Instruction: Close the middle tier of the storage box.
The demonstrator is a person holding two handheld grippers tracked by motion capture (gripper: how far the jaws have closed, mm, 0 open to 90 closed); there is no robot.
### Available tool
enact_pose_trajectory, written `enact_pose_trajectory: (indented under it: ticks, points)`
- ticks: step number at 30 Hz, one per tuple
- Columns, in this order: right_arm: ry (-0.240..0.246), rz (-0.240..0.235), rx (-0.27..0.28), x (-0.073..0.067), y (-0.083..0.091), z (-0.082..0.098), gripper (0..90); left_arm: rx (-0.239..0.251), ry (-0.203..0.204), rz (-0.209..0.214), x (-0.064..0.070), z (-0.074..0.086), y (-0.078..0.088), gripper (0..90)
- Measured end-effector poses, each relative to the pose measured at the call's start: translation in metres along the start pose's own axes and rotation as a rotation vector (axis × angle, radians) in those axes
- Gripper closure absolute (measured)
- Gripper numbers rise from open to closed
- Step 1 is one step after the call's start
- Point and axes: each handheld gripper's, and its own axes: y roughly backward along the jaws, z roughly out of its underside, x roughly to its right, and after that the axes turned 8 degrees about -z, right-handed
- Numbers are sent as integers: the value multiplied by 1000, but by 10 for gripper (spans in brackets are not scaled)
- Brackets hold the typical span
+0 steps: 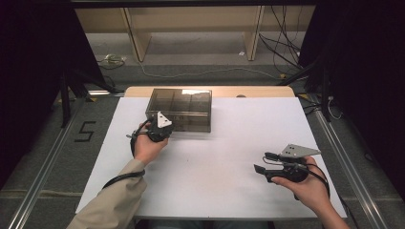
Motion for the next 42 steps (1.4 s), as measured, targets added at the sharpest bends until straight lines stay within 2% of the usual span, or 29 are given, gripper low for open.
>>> enact_pose_trajectory:
  ticks: [23,25,42]
  points:
    - [0,1,0,0,0,0,331,-12,1,-16,-3,-7,-8,896]
    - [0,1,0,0,0,0,331,-7,13,-19,-3,-8,-9,896]
    - [-1,-2,1,0,0,0,331,-13,8,-32,-4,-11,-14,896]
